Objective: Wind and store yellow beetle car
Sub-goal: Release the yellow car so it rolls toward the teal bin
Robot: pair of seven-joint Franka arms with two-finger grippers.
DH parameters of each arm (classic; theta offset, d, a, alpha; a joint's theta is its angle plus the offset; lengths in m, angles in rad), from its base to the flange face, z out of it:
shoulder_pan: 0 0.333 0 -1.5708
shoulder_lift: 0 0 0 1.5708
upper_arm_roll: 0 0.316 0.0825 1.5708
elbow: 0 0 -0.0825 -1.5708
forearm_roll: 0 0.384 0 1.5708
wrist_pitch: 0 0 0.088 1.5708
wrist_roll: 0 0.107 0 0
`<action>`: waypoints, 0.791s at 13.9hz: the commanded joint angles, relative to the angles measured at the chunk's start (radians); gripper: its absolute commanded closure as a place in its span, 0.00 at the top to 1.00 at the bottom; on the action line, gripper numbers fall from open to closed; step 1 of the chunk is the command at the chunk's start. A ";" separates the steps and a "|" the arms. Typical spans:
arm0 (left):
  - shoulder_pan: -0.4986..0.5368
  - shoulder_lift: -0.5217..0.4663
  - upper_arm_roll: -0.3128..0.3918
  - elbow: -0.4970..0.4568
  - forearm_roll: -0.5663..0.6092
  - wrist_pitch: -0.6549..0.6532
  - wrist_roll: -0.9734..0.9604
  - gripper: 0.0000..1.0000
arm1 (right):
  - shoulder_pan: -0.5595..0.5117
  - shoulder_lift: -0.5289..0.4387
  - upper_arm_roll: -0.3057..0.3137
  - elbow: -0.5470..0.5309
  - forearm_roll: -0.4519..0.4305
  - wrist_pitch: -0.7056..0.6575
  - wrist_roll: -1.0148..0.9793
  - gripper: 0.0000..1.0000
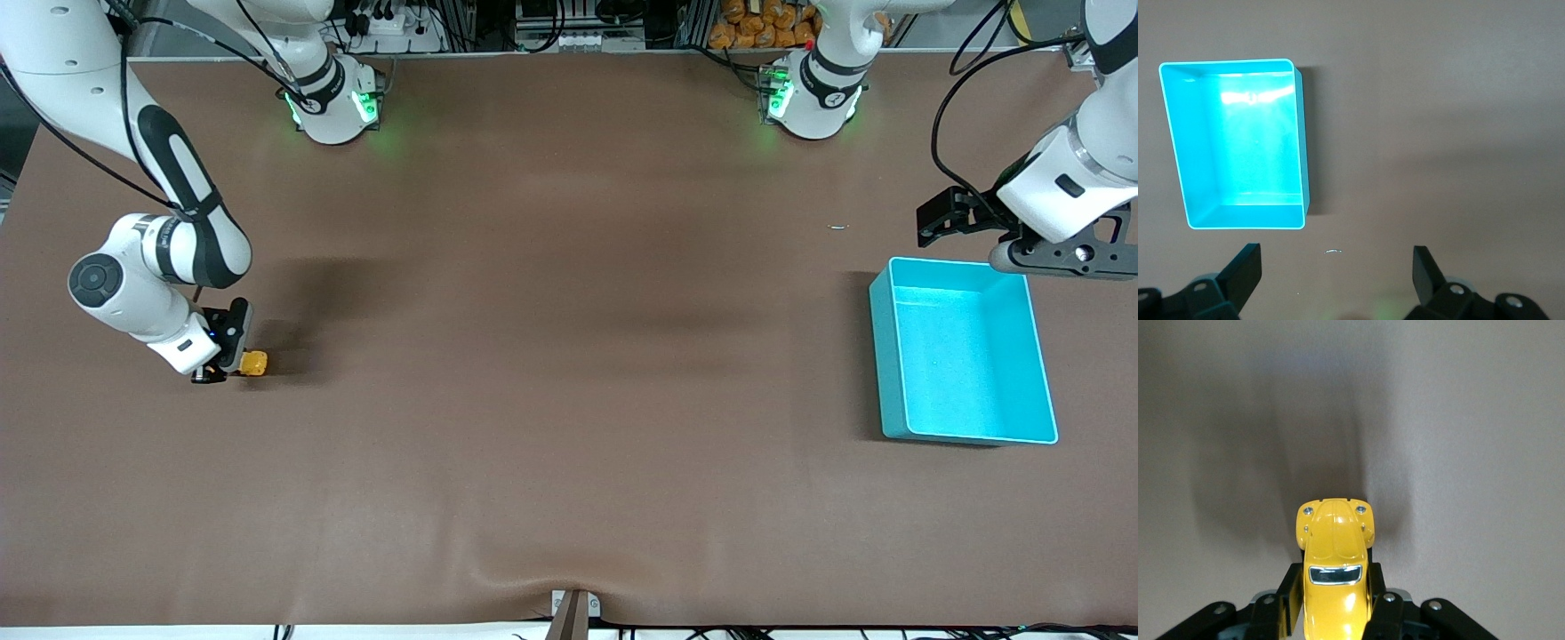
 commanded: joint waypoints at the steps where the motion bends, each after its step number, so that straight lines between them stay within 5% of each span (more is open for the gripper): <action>1: -0.004 0.013 0.003 0.019 0.022 0.000 0.010 1.00 | -0.032 0.067 0.010 0.037 -0.015 0.024 -0.029 0.41; 3: -0.004 0.011 0.003 0.019 0.022 0.000 0.010 1.00 | -0.031 0.066 0.010 0.061 -0.015 0.009 -0.027 0.50; 7: -0.004 0.013 0.003 0.021 0.022 0.000 0.010 1.00 | -0.037 0.061 0.011 0.179 0.000 -0.174 -0.024 0.88; 11: -0.004 0.013 0.004 0.019 0.022 0.000 0.010 1.00 | -0.075 0.058 0.013 0.259 0.055 -0.334 -0.027 0.92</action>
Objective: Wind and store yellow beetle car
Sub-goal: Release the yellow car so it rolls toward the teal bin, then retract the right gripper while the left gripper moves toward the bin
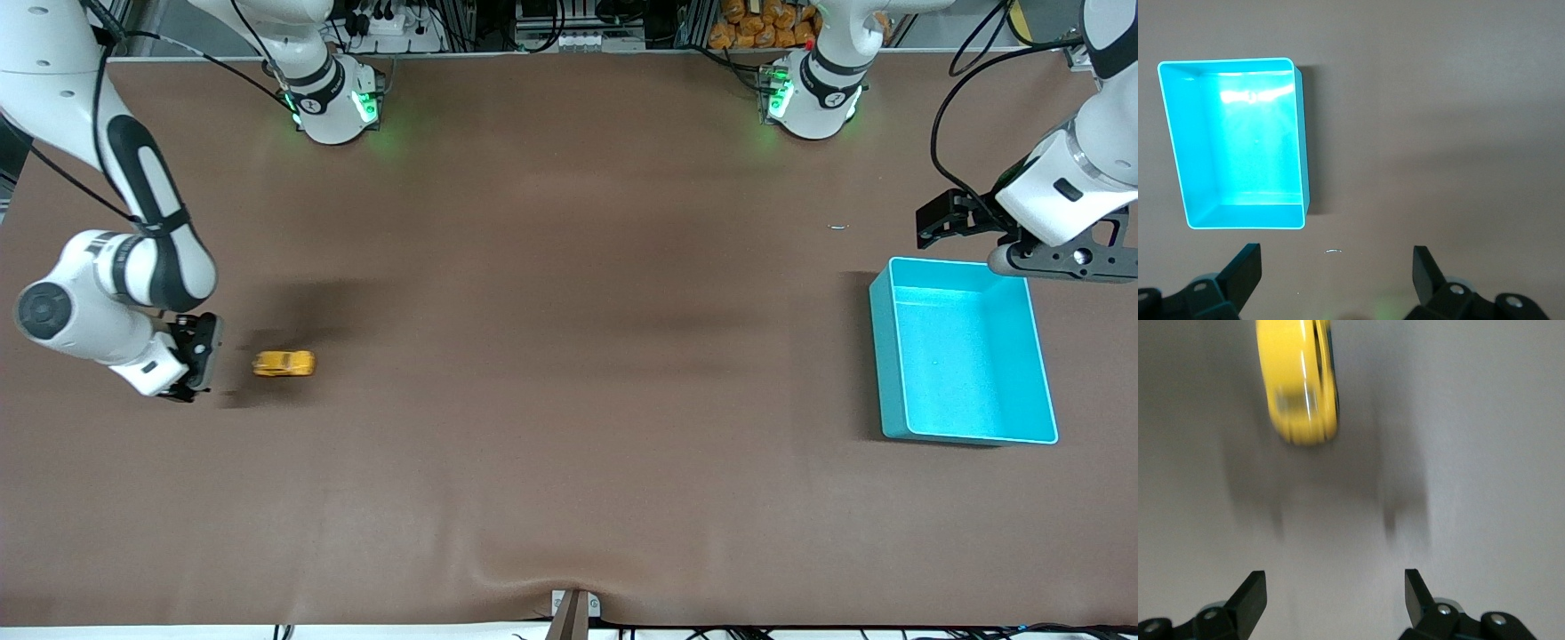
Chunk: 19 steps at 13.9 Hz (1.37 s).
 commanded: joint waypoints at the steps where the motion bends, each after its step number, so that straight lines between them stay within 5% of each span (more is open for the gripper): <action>1: -0.004 0.009 0.003 0.020 0.022 0.000 0.010 1.00 | -0.043 0.015 0.014 0.032 0.046 -0.041 -0.017 0.92; 15: -0.003 0.011 0.003 0.019 0.022 0.000 0.010 1.00 | -0.068 0.015 0.014 0.026 0.063 -0.041 -0.017 0.92; 17: -0.003 0.011 0.003 0.019 0.022 0.000 0.010 1.00 | -0.070 -0.001 0.014 0.034 0.117 -0.042 -0.006 0.92; 19: -0.004 0.011 0.003 0.019 0.022 0.000 0.010 1.00 | -0.059 -0.063 0.011 0.104 0.268 -0.120 0.064 0.94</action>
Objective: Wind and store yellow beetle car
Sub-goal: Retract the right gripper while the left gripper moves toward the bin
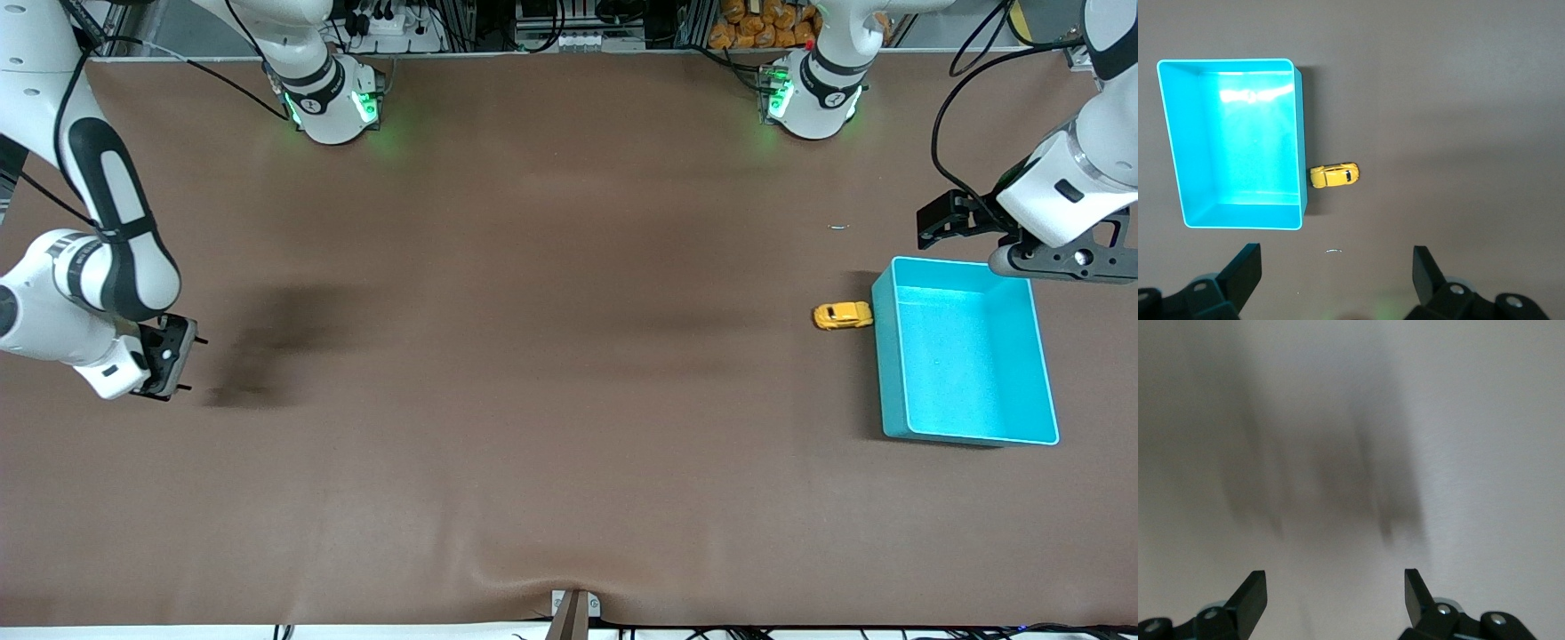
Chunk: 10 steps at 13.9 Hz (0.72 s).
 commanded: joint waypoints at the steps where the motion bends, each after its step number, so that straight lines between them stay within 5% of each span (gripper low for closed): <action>1: -0.003 0.008 0.002 0.019 0.022 0.000 0.010 1.00 | -0.007 -0.077 0.012 0.151 0.132 -0.218 0.143 1.00; 5: -0.005 0.008 0.002 0.019 0.021 0.000 0.007 1.00 | 0.043 -0.092 0.010 0.463 0.128 -0.583 0.638 1.00; 10: 0.001 0.052 0.005 0.017 0.024 0.000 0.001 1.00 | 0.095 -0.169 0.013 0.612 0.057 -0.885 1.125 1.00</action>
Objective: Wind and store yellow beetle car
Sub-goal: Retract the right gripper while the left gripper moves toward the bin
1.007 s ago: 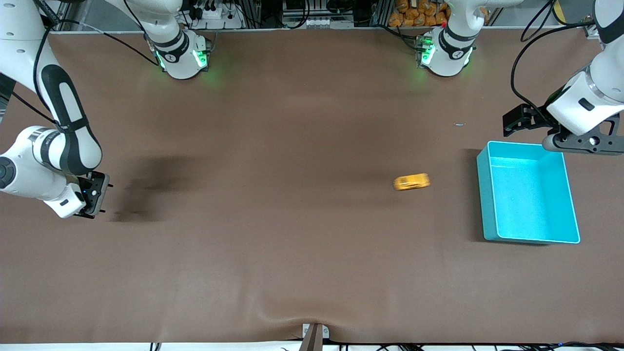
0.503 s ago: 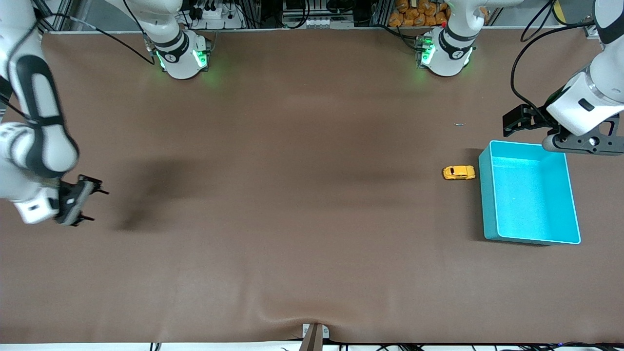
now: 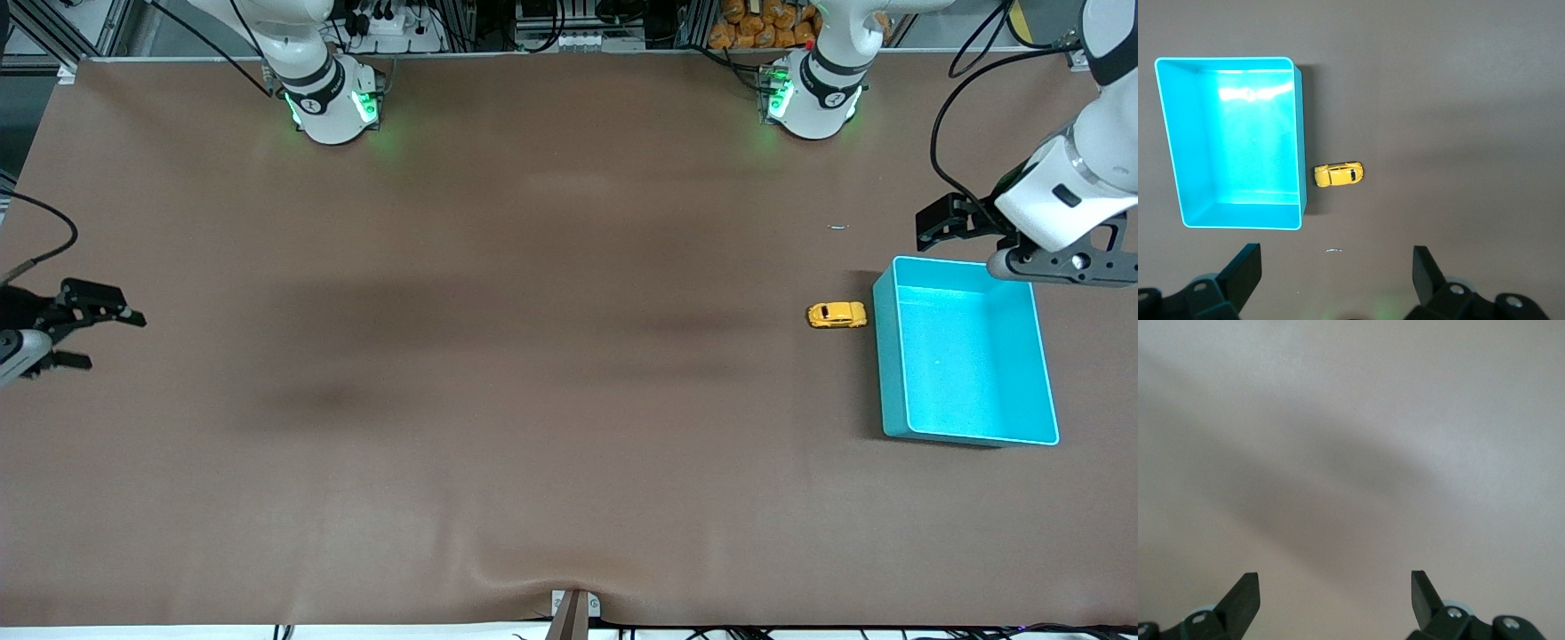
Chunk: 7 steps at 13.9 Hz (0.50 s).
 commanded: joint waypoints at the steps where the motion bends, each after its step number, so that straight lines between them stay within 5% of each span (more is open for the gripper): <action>1: 0.006 0.041 0.002 0.017 0.024 -0.001 -0.002 1.00 | 0.024 -0.054 -0.003 0.034 -0.053 -0.080 0.186 1.00; 5: 0.006 0.082 0.000 0.013 0.013 -0.010 -0.006 1.00 | 0.044 -0.188 0.002 0.018 -0.073 -0.126 0.340 1.00; 7: 0.015 0.125 0.002 -0.004 0.010 -0.009 -0.034 1.00 | 0.069 -0.300 0.002 -0.101 -0.100 -0.071 0.361 1.00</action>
